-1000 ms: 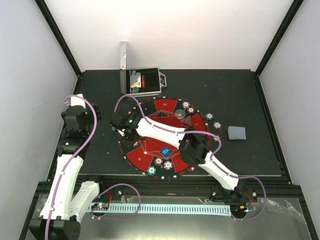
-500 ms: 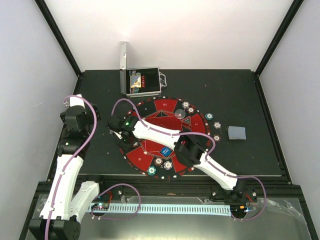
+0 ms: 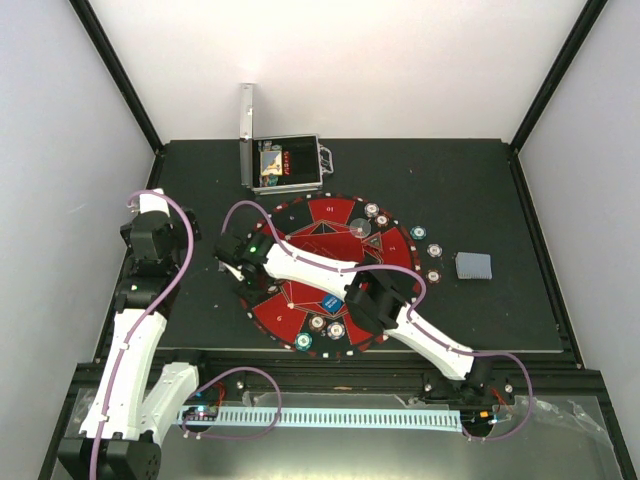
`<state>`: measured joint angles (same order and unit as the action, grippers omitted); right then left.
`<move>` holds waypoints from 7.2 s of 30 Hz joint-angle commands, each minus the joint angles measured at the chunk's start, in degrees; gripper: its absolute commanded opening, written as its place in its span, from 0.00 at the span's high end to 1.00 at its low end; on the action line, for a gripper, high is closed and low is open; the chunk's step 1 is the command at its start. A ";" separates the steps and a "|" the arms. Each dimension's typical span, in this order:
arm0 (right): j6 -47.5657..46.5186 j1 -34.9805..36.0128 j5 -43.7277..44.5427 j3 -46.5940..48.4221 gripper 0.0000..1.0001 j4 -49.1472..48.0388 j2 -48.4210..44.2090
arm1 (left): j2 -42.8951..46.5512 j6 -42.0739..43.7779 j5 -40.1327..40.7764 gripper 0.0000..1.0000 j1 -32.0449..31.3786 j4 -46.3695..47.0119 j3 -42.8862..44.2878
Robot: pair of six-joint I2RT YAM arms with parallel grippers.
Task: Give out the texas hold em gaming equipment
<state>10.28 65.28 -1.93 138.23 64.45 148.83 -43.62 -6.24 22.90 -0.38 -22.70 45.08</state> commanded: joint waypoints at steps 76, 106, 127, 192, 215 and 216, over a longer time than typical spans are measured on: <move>2.72 -54.61 6.08 -52.50 0.42 -19.43 -29.15 | 0.20 0.80 -6.46 0.01 -0.50 1.61 0.97; 5.17 -53.37 3.83 -56.35 0.51 -18.04 -29.86 | 1.33 0.79 -6.46 0.01 -0.58 1.67 0.89; 2.07 -52.86 4.94 -50.94 0.64 -14.60 -33.88 | 1.87 0.65 -5.94 0.01 -0.56 1.74 0.80; -3.01 -37.33 7.75 3.44 0.59 2.44 0.04 | 0.13 0.35 -6.99 0.01 -0.58 1.71 0.93; 4.35 -41.72 10.57 -37.41 0.00 -9.20 -50.37 | 0.31 0.90 -5.32 0.01 -0.57 1.92 0.36; 5.71 -43.54 10.57 -42.09 0.00 -9.83 -54.47 | 0.40 0.95 -5.32 0.01 -0.58 1.90 0.28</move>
<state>10.24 26.98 5.80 110.52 59.42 109.84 -43.88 -6.00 16.53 -0.78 -22.17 45.08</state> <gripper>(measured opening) 0.996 0.990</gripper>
